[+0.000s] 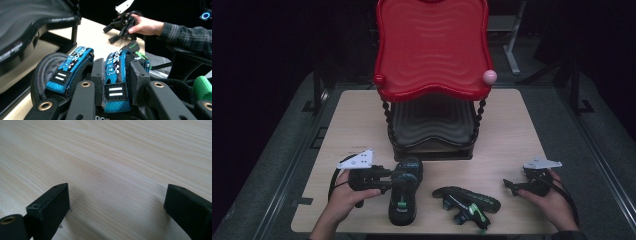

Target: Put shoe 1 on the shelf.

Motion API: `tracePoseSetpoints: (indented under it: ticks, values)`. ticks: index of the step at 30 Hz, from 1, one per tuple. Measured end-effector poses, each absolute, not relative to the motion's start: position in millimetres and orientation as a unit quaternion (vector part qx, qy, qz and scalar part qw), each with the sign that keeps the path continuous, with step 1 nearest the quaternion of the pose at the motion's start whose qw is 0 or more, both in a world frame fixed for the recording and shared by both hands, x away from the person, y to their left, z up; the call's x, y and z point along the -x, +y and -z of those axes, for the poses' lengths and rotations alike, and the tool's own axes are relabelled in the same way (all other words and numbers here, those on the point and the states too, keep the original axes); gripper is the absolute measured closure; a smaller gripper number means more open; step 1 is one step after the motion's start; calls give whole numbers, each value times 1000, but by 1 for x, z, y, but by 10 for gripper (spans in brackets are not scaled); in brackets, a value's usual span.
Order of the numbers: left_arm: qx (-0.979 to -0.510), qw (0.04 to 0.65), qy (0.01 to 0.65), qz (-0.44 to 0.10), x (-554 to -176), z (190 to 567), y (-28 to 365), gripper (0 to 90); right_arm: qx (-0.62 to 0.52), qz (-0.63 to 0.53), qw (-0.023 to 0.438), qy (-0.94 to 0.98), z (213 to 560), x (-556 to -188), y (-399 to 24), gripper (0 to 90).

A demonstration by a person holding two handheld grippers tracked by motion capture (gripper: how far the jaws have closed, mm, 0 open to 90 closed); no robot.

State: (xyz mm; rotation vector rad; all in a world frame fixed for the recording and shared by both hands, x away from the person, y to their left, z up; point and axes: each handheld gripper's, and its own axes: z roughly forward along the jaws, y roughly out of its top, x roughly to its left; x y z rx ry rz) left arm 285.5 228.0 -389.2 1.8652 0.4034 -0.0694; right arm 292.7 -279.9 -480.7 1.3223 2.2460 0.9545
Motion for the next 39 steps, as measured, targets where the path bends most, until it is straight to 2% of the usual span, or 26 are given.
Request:
tracePoseSetpoints:
  ticks: [39]
  values:
    - [-782, 618, 79, 20, -316, 271, 186, 686, -468, -339, 181, 796, 481, -292, -280, 56]
